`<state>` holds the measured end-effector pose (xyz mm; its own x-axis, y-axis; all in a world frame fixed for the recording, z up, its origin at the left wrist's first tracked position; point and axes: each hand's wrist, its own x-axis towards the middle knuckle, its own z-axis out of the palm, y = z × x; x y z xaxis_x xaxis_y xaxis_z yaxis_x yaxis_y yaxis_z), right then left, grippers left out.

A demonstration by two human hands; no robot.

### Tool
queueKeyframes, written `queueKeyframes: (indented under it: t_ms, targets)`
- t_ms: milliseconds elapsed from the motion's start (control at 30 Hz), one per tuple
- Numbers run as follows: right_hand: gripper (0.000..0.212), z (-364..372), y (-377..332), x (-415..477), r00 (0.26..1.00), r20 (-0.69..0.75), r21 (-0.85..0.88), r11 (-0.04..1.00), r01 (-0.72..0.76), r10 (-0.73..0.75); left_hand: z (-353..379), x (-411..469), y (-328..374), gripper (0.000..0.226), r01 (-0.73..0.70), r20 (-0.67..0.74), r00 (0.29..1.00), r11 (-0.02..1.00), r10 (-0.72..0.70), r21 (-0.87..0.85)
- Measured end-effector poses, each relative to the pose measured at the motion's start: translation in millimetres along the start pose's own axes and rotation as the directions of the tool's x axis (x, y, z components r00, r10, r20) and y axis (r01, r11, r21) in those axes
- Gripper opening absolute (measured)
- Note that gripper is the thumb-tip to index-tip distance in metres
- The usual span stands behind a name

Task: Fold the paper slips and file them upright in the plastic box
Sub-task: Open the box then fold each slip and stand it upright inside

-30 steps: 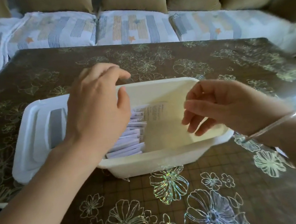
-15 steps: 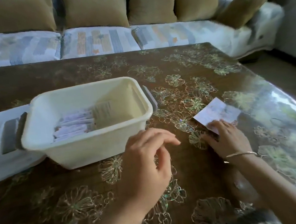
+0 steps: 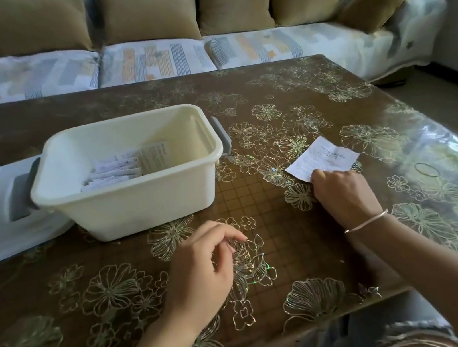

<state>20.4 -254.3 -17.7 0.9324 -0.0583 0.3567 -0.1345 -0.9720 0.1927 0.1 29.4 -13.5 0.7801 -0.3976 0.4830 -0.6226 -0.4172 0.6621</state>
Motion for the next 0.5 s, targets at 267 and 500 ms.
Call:
queueKeyframes:
  t_ms: [267, 500]
  targets:
    - [0.013, -61.7, -42.3, -35.4, 0.977, 0.192, 0.897, 0.386, -0.214, 0.095, -21.2, -3.0, -0.1, 0.028, 0.036, -0.079, 0.996, 0.999, -0.034, 0.016]
    - [0.011, -71.4, -67.0, -39.6, 0.896, 0.441, 0.875, 0.249, -0.414, -0.06, -46.6, -11.8, -0.2, 0.061, -0.134, 0.073, 0.99, 0.956, 0.119, 0.259]
